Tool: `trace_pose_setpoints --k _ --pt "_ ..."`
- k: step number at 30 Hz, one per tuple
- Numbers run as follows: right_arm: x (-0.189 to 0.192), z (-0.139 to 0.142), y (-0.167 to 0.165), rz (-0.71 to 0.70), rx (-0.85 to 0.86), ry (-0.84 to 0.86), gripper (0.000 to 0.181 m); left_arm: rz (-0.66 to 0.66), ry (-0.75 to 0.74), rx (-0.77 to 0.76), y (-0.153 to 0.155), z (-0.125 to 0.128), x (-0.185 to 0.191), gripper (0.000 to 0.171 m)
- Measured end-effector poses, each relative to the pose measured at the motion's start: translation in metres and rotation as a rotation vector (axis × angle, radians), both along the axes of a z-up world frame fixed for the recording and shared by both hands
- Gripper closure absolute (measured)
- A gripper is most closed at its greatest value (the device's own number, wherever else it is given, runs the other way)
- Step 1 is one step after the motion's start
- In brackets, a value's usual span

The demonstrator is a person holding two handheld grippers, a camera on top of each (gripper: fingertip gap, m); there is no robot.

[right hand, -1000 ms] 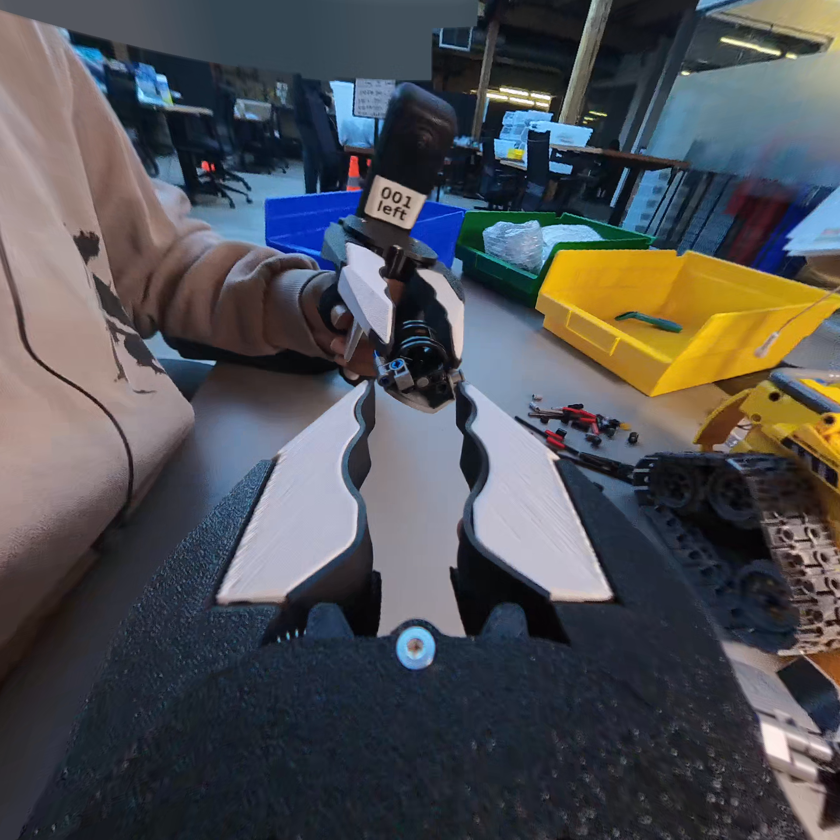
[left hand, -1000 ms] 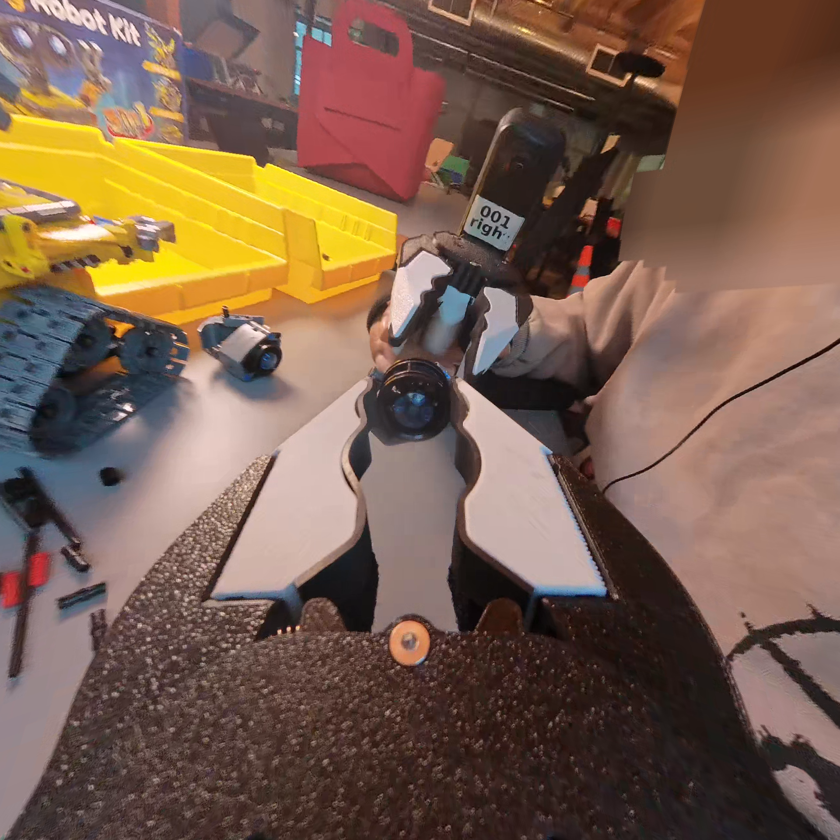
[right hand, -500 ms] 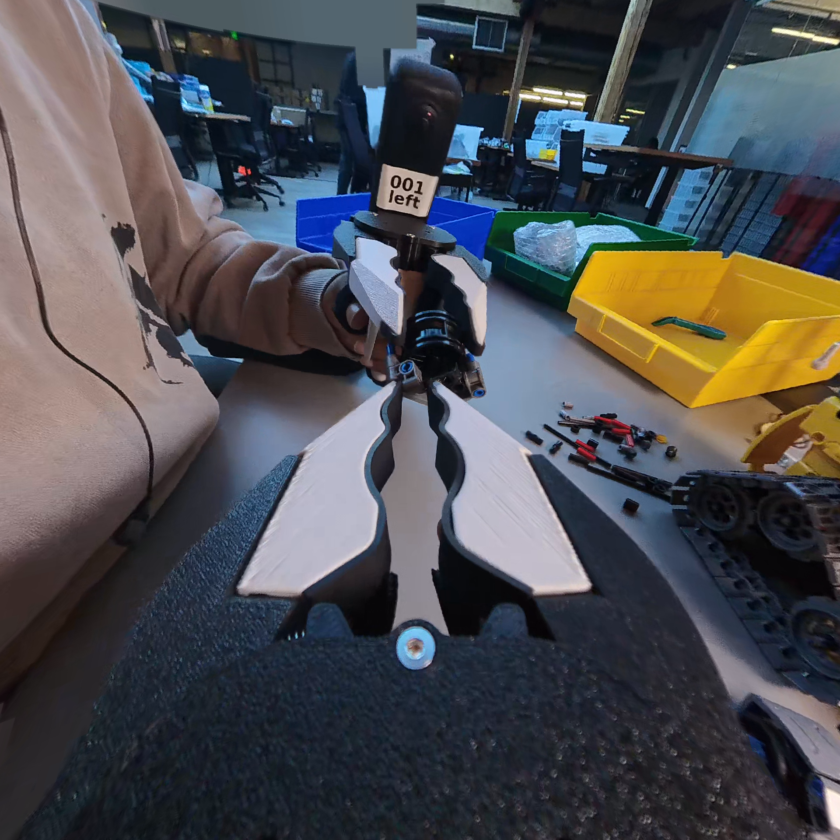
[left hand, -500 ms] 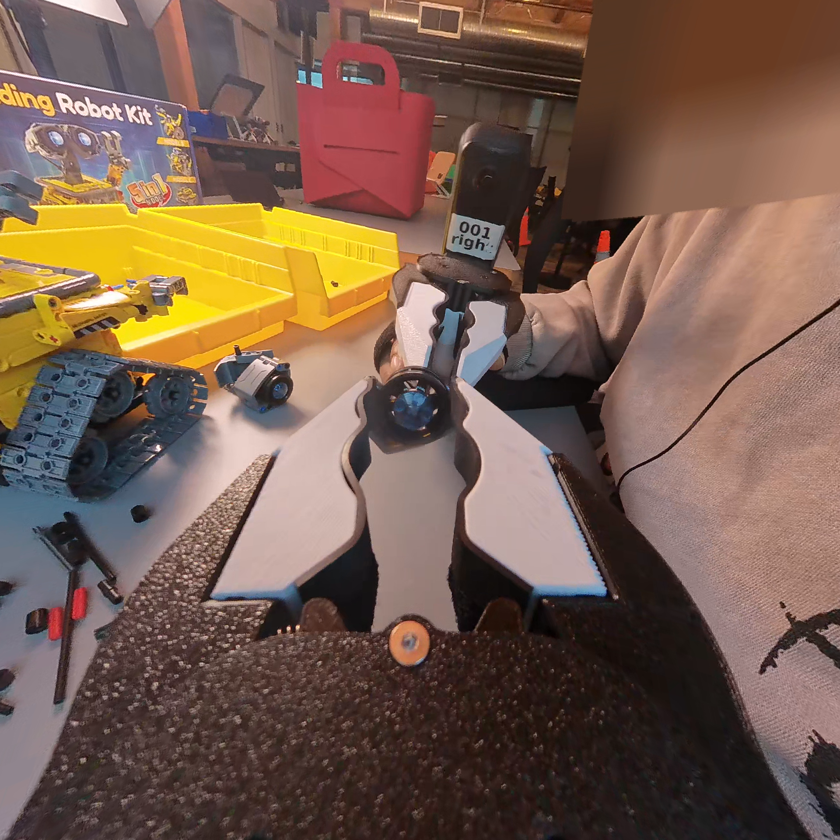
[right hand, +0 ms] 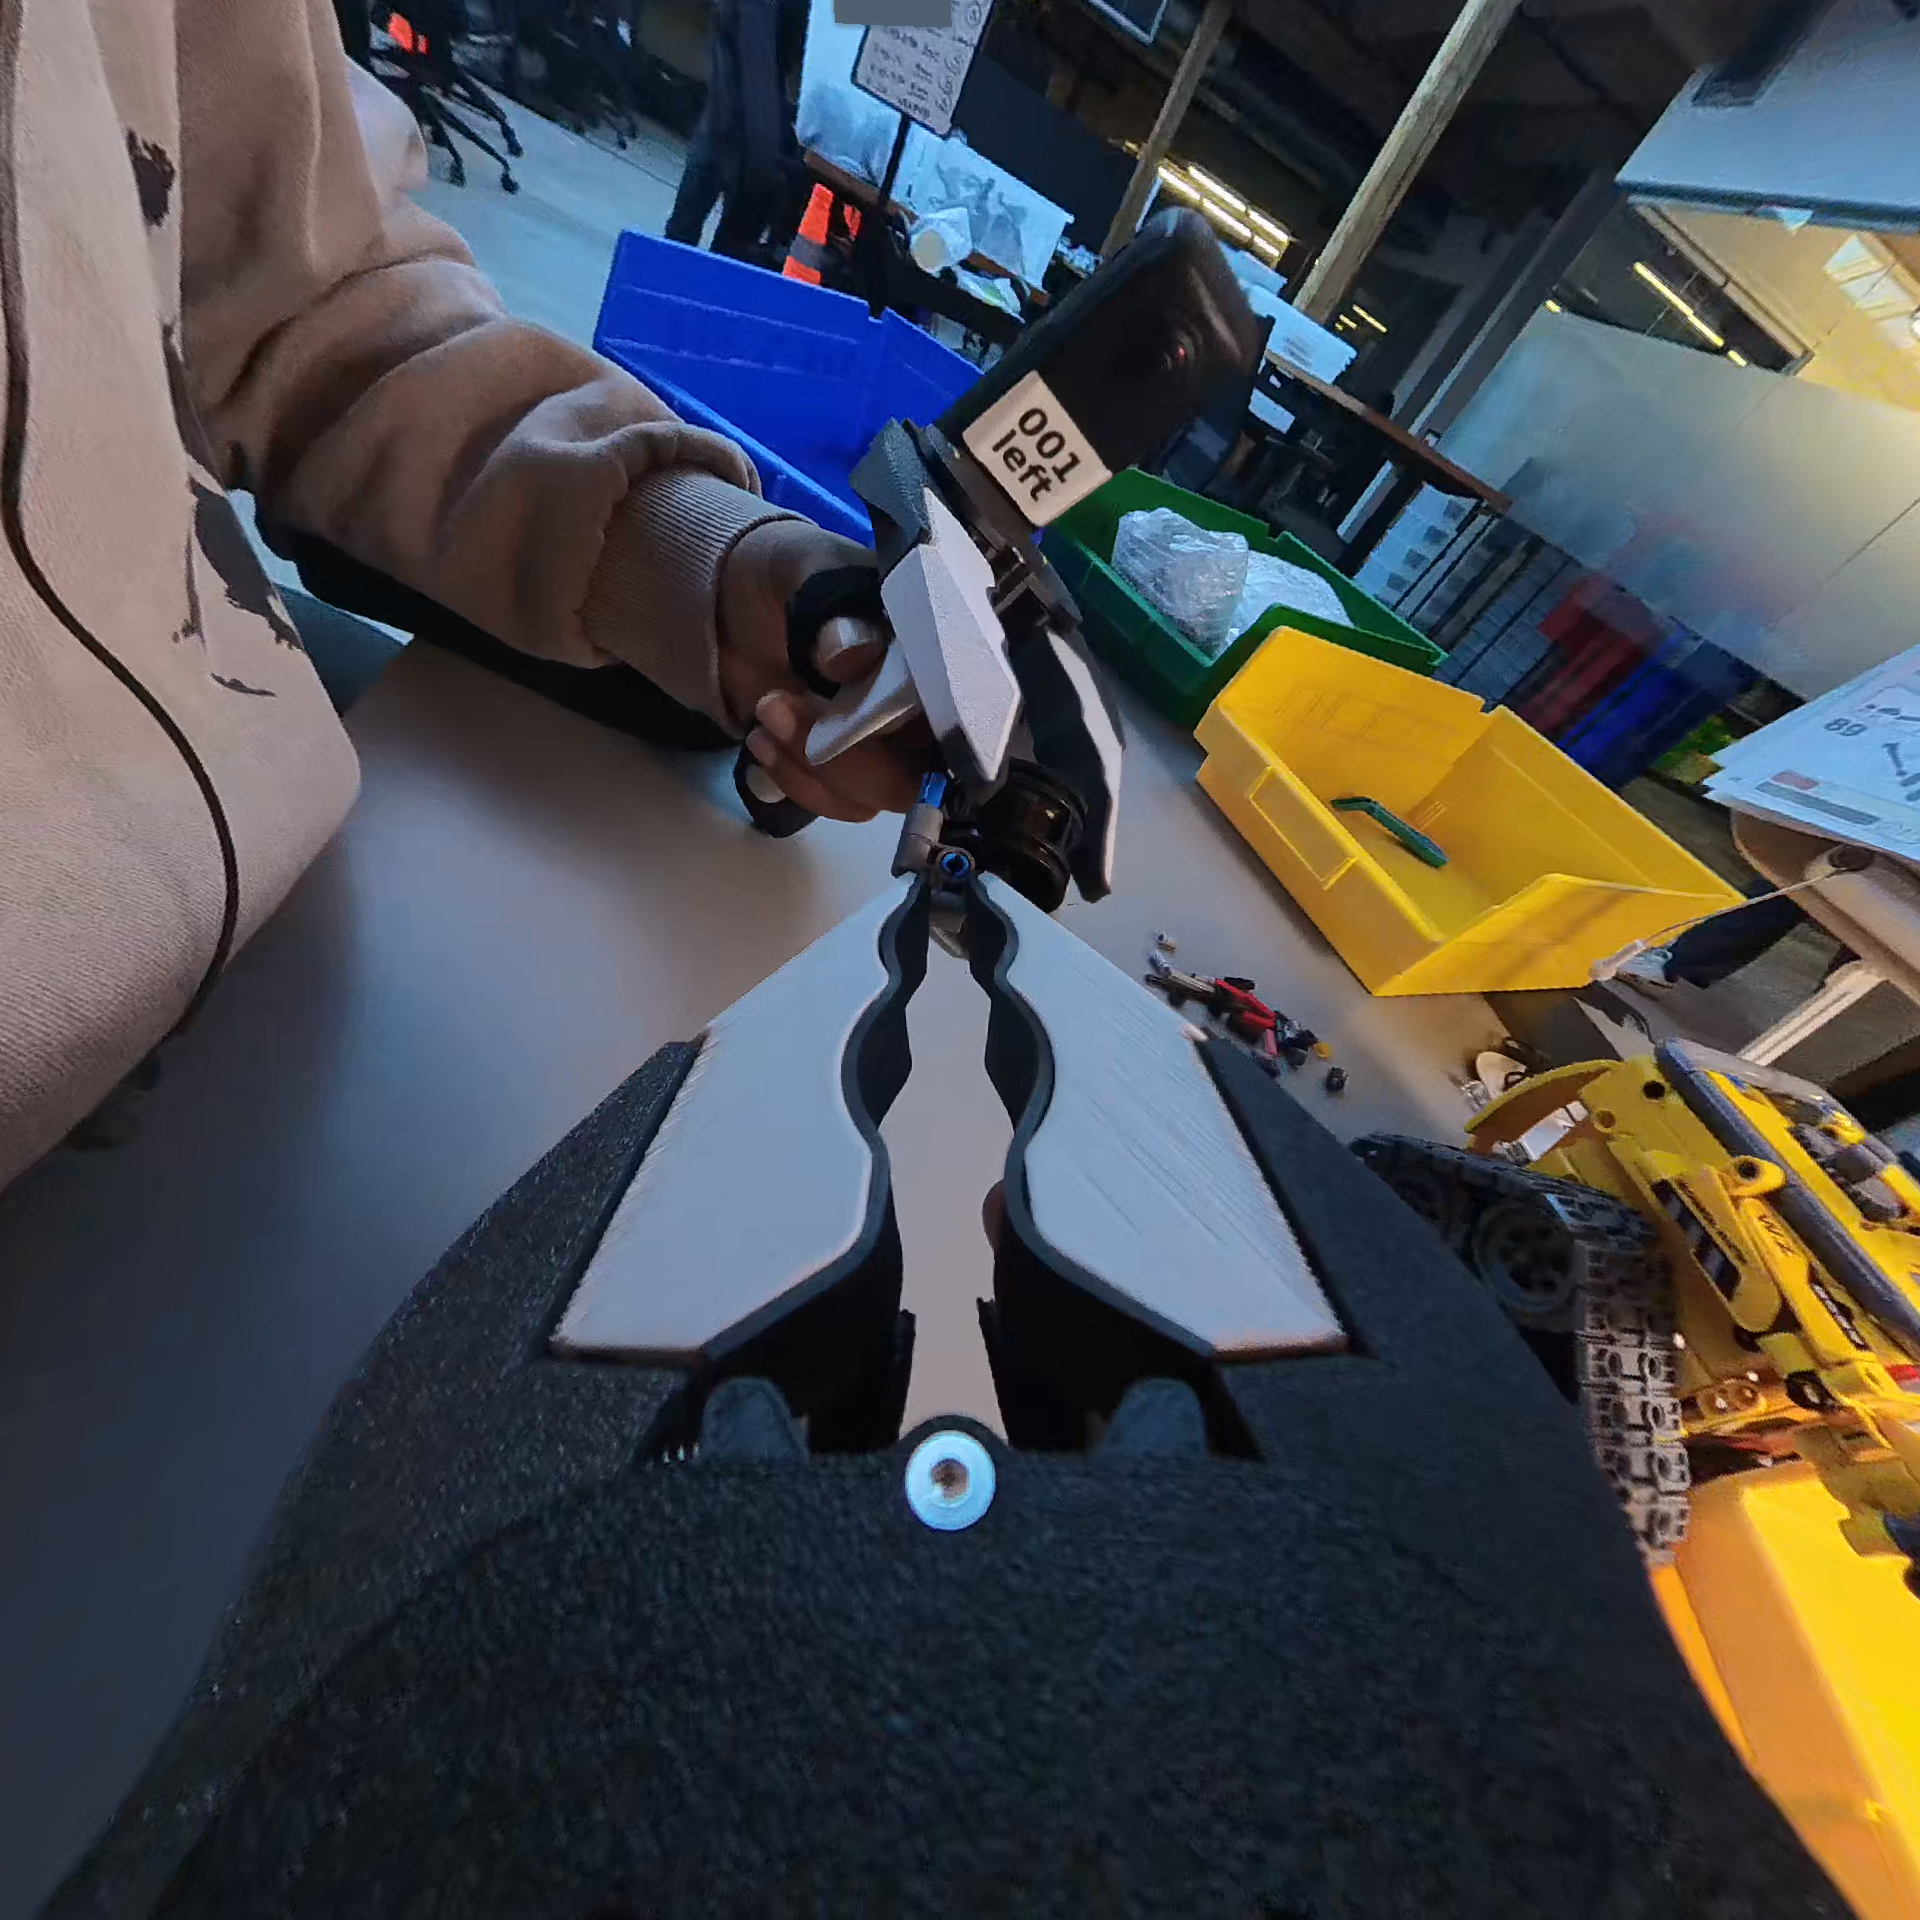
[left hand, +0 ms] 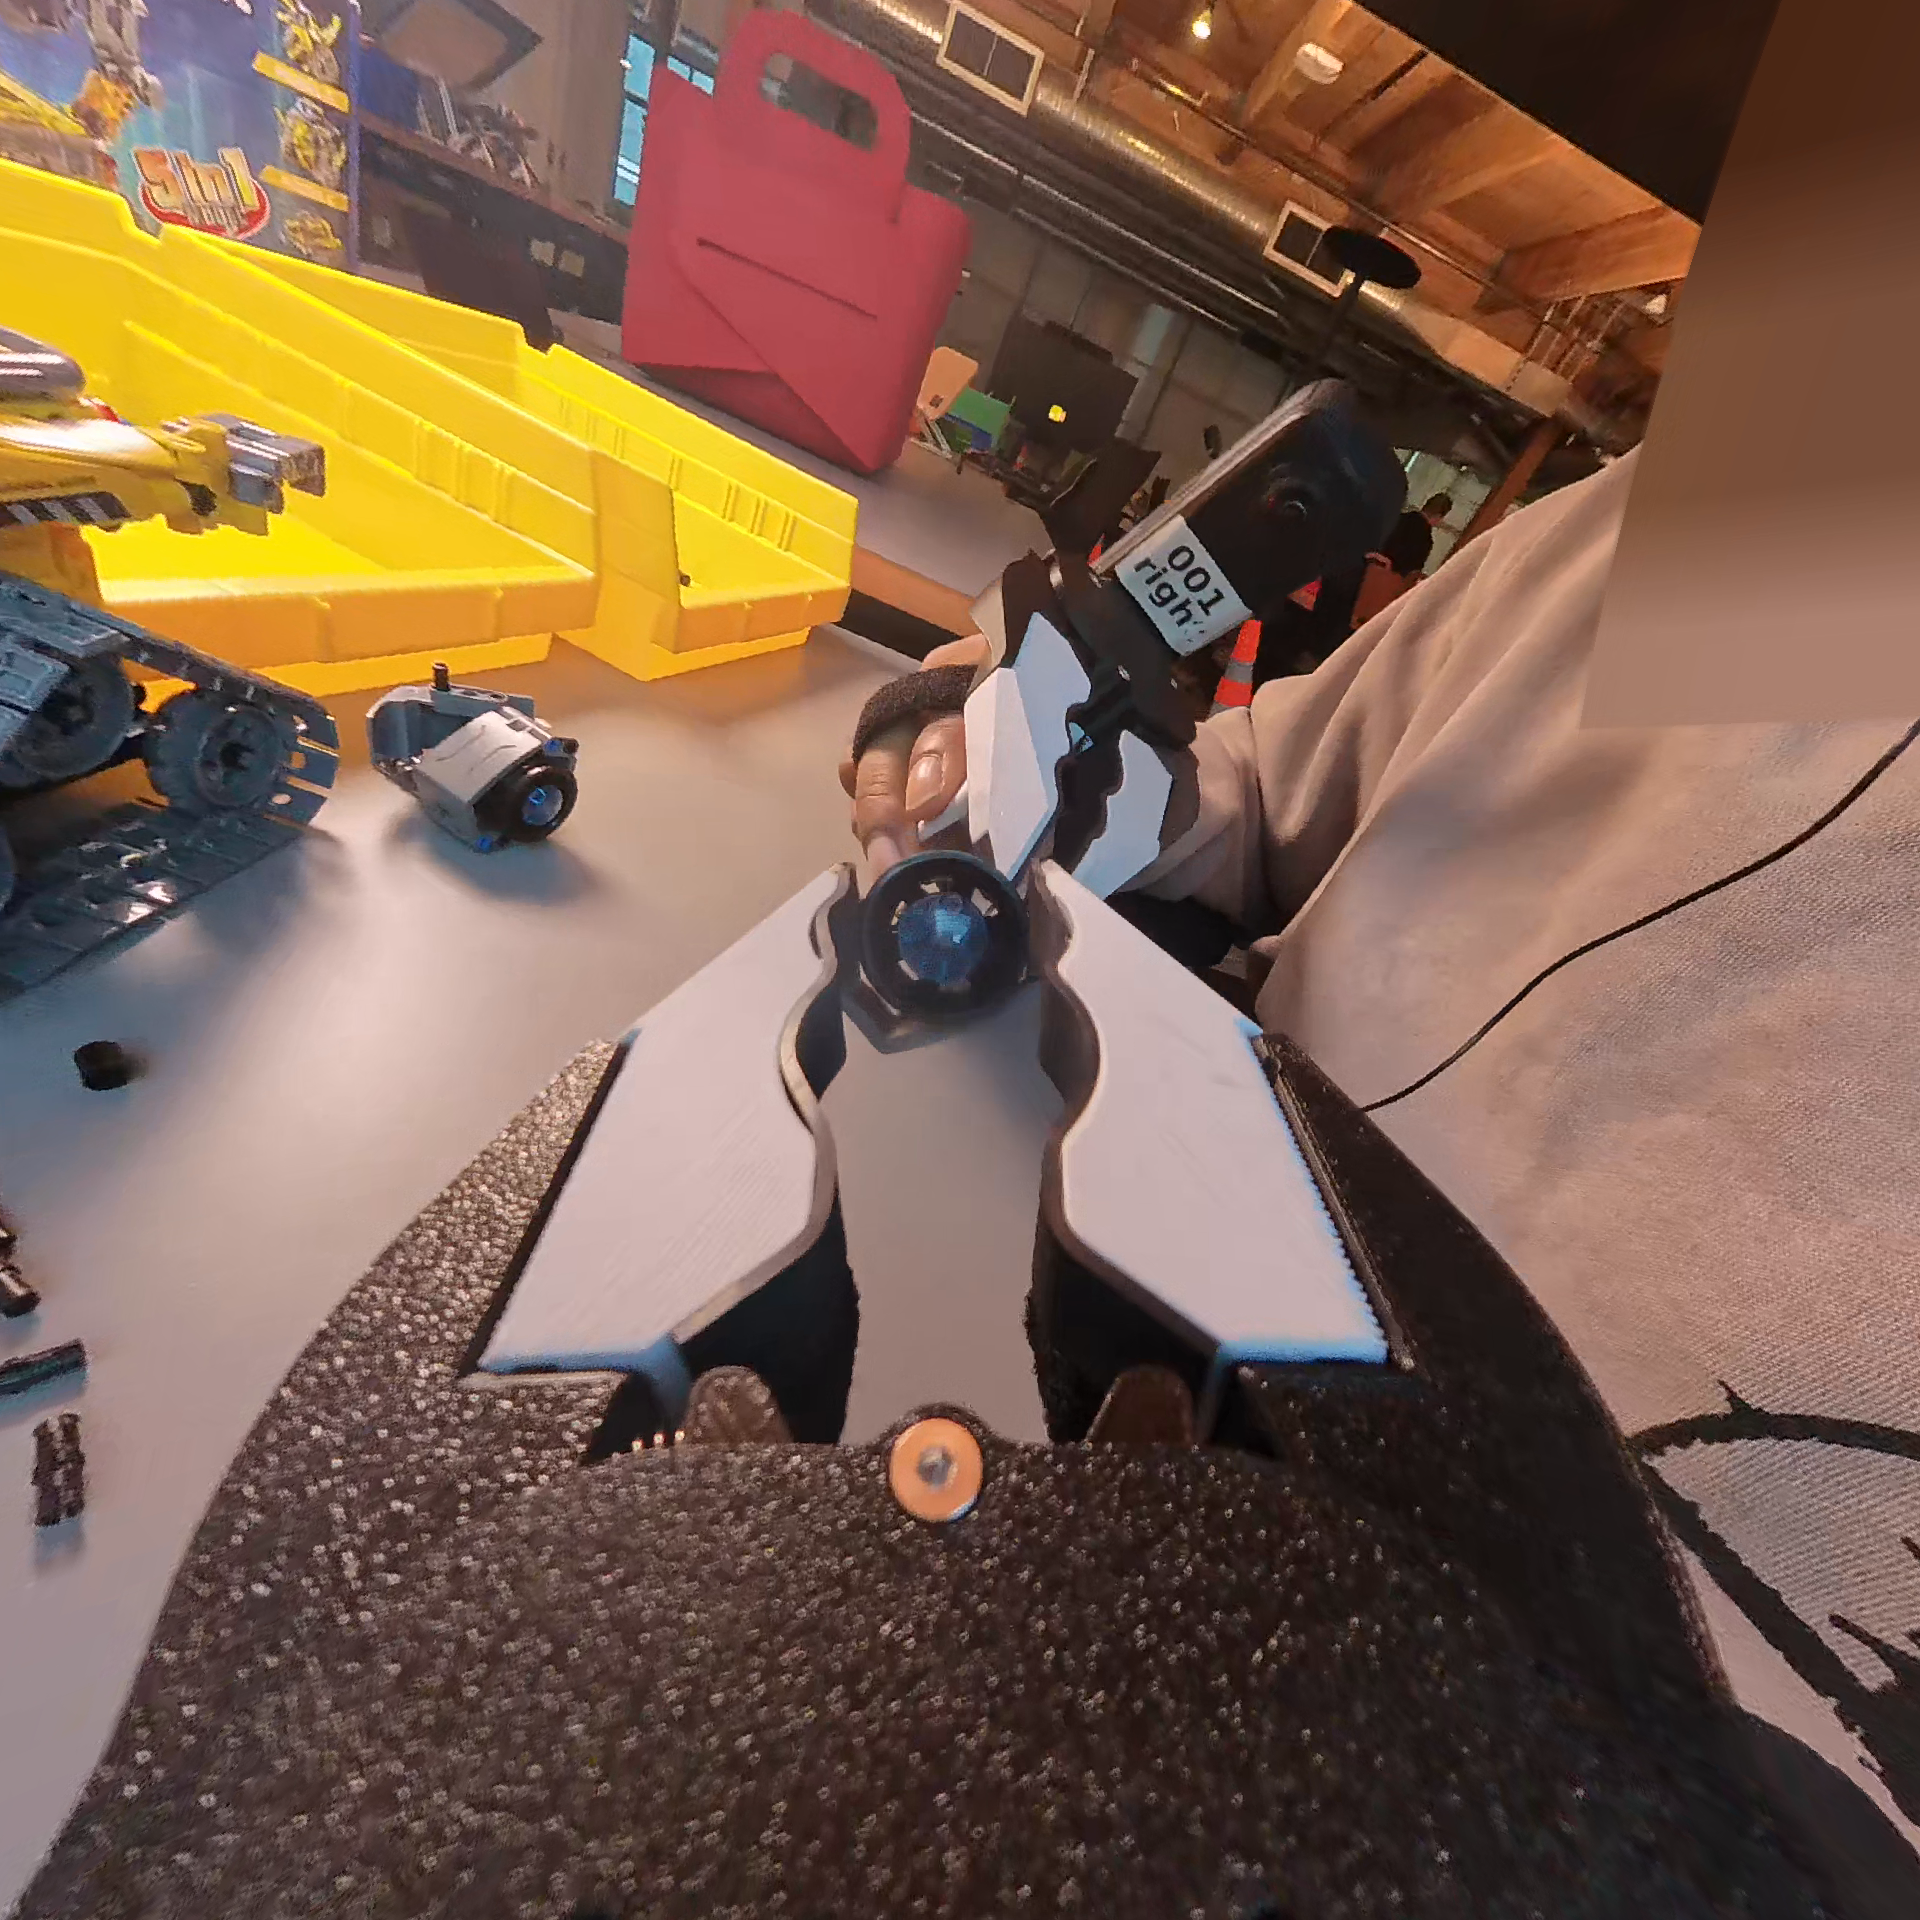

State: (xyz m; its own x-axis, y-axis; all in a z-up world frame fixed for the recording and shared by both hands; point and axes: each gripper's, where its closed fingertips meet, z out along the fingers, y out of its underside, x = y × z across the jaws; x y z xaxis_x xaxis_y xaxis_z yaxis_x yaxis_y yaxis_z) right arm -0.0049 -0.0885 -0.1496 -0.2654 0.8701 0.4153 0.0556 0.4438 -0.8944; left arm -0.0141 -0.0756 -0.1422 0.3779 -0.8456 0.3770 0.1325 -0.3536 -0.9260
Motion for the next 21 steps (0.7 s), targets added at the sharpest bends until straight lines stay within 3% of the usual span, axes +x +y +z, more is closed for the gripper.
trace_pose_setpoints --k 4,8,21 --pt "0.003 0.001 0.001 0.013 0.000 -0.013 0.176 -0.057 0.005 -0.070 -0.003 -0.007 0.002 0.134" --pt "0.005 0.000 -0.004 0.037 0.000 -0.016 0.176 -0.108 -0.015 -0.140 -0.008 -0.011 0.006 0.140" --pt "0.001 0.000 -0.007 0.014 0.026 -0.001 0.166 -0.090 -0.115 -0.152 -0.005 0.001 0.005 0.140"
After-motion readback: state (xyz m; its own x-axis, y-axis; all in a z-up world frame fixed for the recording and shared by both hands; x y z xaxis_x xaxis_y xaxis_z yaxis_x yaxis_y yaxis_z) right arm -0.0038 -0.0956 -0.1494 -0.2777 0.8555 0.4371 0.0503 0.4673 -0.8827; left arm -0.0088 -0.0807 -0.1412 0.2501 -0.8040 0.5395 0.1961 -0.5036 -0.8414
